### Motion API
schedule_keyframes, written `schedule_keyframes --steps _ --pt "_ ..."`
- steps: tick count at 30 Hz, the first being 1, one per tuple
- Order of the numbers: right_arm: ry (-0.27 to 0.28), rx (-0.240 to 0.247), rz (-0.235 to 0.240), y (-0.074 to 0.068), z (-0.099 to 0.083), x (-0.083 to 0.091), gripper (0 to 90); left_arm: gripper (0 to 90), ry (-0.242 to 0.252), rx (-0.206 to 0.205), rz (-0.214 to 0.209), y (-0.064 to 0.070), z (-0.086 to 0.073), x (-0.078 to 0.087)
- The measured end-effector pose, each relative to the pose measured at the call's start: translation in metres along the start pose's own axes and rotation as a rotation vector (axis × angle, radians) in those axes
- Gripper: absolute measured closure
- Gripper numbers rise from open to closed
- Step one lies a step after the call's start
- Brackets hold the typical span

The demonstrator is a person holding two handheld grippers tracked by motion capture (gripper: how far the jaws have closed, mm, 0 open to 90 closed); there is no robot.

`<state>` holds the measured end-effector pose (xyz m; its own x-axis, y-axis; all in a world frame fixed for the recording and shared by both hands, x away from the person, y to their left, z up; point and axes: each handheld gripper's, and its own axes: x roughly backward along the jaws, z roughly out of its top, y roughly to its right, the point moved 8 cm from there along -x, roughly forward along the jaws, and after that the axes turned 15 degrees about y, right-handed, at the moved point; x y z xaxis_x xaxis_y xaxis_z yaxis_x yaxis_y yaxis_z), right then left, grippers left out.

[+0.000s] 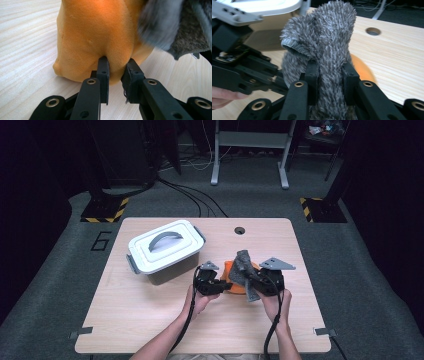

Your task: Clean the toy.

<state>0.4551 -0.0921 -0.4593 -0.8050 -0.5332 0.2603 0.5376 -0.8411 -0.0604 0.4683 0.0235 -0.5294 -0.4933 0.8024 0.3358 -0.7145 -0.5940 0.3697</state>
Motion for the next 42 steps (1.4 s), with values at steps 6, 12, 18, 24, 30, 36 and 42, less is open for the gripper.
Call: schedule_keyframes --steps 6,12,18,24,30,36,42 --pt "-0.041 0.056 -0.028 -0.004 -0.007 -0.013 71.4 76.4 -0.004 -0.012 0.001 -0.001 0.0 0.0" --pt "-0.046 0.067 -0.057 0.006 -0.009 -0.008 71.3 76.4 -0.006 -0.02 -0.005 -0.001 0.0 -0.001" --pt "-0.04 0.04 -0.088 0.02 -0.014 0.0 71.0 76.4 -0.005 -0.015 -0.005 -0.001 0.0 -0.001" --pt "-0.051 0.015 -0.126 0.036 -0.022 0.007 70.9 76.4 -0.003 -0.011 -0.005 -0.001 0.0 -0.001" --pt "-0.072 -0.008 -0.165 0.053 -0.032 0.009 70.9 76.4 -0.003 -0.019 -0.007 -0.002 0.0 -0.001" --pt "-0.097 -0.068 -0.191 0.072 -0.048 0.006 70.9 76.3 0.0 -0.017 -0.008 -0.002 0.0 -0.001" --pt "-0.115 -0.127 -0.193 0.081 -0.062 0.003 70.9 75.3 0.005 -0.022 -0.011 -0.002 0.0 -0.001"
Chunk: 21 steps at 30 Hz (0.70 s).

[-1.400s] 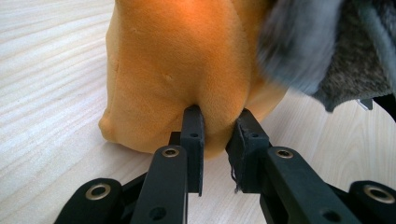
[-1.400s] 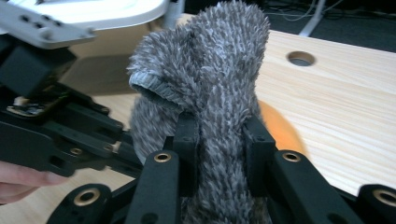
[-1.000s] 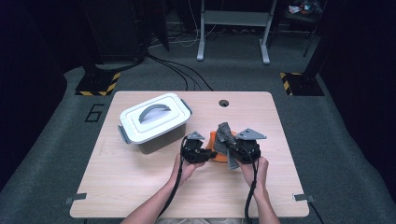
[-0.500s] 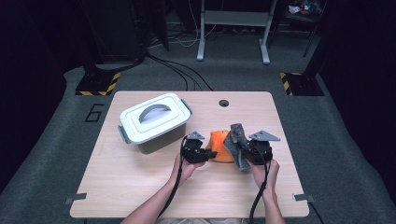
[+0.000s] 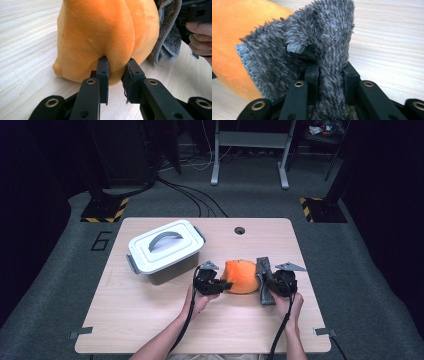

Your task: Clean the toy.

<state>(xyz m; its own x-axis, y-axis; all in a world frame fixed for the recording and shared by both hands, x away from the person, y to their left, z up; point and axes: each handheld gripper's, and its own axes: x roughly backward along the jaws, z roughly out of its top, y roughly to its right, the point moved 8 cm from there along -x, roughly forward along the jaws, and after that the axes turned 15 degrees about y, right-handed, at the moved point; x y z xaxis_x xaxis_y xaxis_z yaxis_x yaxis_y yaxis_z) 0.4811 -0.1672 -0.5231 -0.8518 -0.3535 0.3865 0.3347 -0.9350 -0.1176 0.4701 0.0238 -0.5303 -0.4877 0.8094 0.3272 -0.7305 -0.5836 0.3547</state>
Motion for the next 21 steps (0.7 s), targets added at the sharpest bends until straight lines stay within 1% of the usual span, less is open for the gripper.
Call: schedule_keyframes --steps 2,3,4,6,7,9,10,11,12,13,14,15,17,20,21 --pt "0.0 0.005 -0.005 0.0 0.0 0.0 70.9 72.9 -0.001 -0.014 0.002 0.0 0.0 0.001" --pt "-0.001 0.013 -0.007 0.0 0.001 0.0 70.9 70.8 0.008 -0.022 0.0 0.001 0.0 0.001" --pt "0.0 0.014 -0.006 0.0 0.001 0.0 70.9 67.7 0.009 -0.028 -0.001 0.001 0.0 0.001" --pt "-0.001 0.013 -0.009 0.0 0.001 0.0 70.9 60.7 0.012 -0.026 -0.013 0.002 0.0 0.002" --pt "-0.001 0.011 -0.009 0.0 0.001 0.0 70.9 58.3 0.013 -0.035 -0.014 0.001 -0.001 0.003" --pt "-0.001 0.012 -0.009 0.0 0.001 0.0 70.9 53.5 0.015 -0.034 -0.02 0.001 -0.001 0.004" --pt "-0.001 0.011 -0.008 0.0 0.001 0.0 70.9 51.4 0.015 -0.039 -0.013 0.001 -0.002 0.004" --pt "-0.001 0.01 -0.008 0.0 0.001 -0.001 70.9 49.3 0.013 -0.062 -0.001 0.0 -0.002 0.004" --pt "-0.001 0.011 -0.01 0.0 0.001 0.0 70.9 46.8 0.011 -0.083 0.001 0.0 -0.003 0.004" --pt "-0.001 0.01 -0.01 0.0 0.002 0.0 70.9 44.8 0.004 -0.098 0.012 -0.001 -0.005 0.004" --pt "-0.001 0.008 -0.009 0.0 0.002 -0.001 70.9 43.2 0.0 -0.123 0.031 -0.001 -0.006 0.003" --pt "-0.002 0.005 -0.009 -0.001 0.001 -0.001 70.9 41.7 -0.007 -0.139 0.035 -0.001 -0.008 0.003" --pt "-0.003 0.005 -0.009 -0.001 0.001 -0.001 70.9 39.8 -0.02 -0.169 0.057 -0.003 -0.01 0.002" --pt "-0.003 0.005 -0.009 0.0 0.001 -0.001 70.9 38.5 -0.025 -0.196 0.072 -0.003 -0.011 -0.001" --pt "-0.003 0.005 -0.009 0.0 0.001 -0.001 70.9 38.4 -0.032 -0.216 0.078 -0.003 -0.012 -0.002"
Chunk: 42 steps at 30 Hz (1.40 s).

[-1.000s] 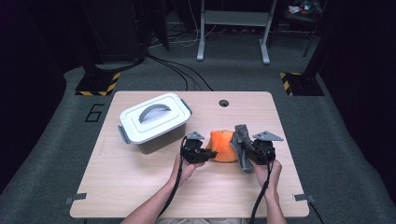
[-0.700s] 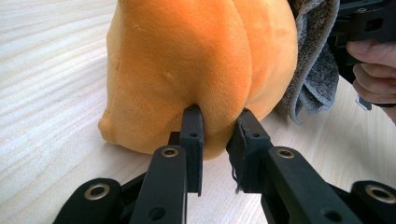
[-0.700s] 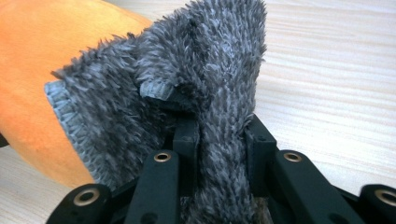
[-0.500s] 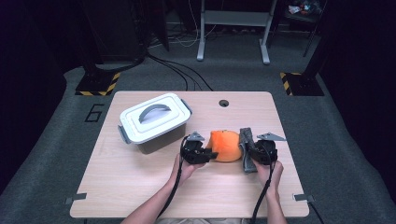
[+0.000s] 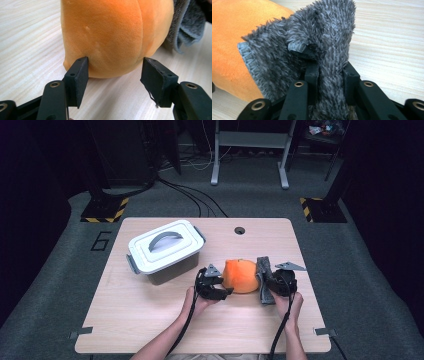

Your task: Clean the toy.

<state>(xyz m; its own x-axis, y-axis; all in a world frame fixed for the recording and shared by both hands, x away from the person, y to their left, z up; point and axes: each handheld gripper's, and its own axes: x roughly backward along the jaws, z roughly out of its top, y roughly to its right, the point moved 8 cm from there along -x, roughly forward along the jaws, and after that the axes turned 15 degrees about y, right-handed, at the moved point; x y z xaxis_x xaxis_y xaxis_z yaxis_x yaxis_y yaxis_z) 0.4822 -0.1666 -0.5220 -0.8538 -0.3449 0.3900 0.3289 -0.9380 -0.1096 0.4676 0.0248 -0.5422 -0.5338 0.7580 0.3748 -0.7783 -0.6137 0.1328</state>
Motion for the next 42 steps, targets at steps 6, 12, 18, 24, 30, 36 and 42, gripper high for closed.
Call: schedule_keyframes --steps 6,12,18,24,30,36,42 --pt "0.002 0.004 -0.002 -0.001 0.0 0.0 70.9 44.3 -0.011 -0.066 0.029 0.001 -0.001 -0.004" --pt "0.005 0.002 -0.001 -0.001 0.001 0.0 70.9 58.6 -0.007 -0.079 0.027 0.001 -0.001 -0.004" --pt "0.027 0.0 0.007 -0.004 0.005 0.003 70.9 74.2 0.015 -0.029 0.011 0.0 0.0 -0.003" --pt "0.064 0.001 0.029 -0.01 0.015 0.011 70.9 76.6 0.01 0.077 -0.028 0.0 0.001 0.002" --pt "0.11 0.03 0.068 -0.026 0.032 0.022 71.0 76.5 -0.009 0.113 -0.034 0.002 0.006 0.002" --pt "0.14 0.073 0.128 -0.05 0.048 0.032 71.0 76.4 -0.019 0.129 -0.037 0.006 0.009 0.001" --pt "0.142 0.109 0.168 -0.072 0.054 0.033 70.9 76.3 -0.026 0.166 -0.058 0.01 0.011 0.0"
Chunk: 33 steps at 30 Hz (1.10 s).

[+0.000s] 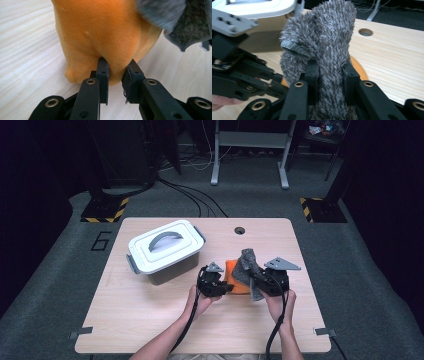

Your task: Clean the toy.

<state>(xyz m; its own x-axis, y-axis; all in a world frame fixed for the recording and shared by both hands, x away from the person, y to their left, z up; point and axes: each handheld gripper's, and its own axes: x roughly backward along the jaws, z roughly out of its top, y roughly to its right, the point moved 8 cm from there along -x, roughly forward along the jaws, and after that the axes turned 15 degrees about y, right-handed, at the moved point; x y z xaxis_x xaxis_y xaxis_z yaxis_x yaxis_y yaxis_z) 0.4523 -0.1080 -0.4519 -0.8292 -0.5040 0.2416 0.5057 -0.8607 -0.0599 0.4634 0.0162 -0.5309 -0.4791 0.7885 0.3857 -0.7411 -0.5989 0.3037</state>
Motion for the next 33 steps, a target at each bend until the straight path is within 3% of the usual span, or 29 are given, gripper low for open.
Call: schedule_keyframes --steps 3,8,14,16,18,28,33 --pt "-0.019 0.021 0.012 -0.008 -0.002 -0.006 70.8 76.3 -0.005 0.02 -0.014 0.001 0.0 0.0" --pt "-0.048 0.054 0.012 -0.016 -0.008 -0.018 70.6 76.3 -0.017 0.021 -0.024 0.002 -0.002 -0.001" --pt "-0.064 0.098 -0.023 -0.014 -0.014 -0.027 70.8 76.1 -0.01 0.015 -0.013 -0.001 -0.002 -0.002" --pt "-0.07 0.108 -0.031 -0.012 -0.015 -0.028 70.8 76.0 -0.005 0.044 -0.017 -0.002 -0.002 -0.003" --pt "-0.071 0.115 -0.039 -0.01 -0.016 -0.028 70.9 75.9 -0.001 0.045 -0.015 -0.004 -0.002 -0.003" --pt "-0.059 0.085 -0.07 0.003 -0.018 -0.021 70.8 75.9 -0.005 0.046 -0.023 -0.006 -0.003 -0.003" --pt "-0.061 0.067 -0.102 0.017 -0.022 -0.014 70.7 75.8 0.006 0.058 -0.02 -0.006 -0.003 -0.003"
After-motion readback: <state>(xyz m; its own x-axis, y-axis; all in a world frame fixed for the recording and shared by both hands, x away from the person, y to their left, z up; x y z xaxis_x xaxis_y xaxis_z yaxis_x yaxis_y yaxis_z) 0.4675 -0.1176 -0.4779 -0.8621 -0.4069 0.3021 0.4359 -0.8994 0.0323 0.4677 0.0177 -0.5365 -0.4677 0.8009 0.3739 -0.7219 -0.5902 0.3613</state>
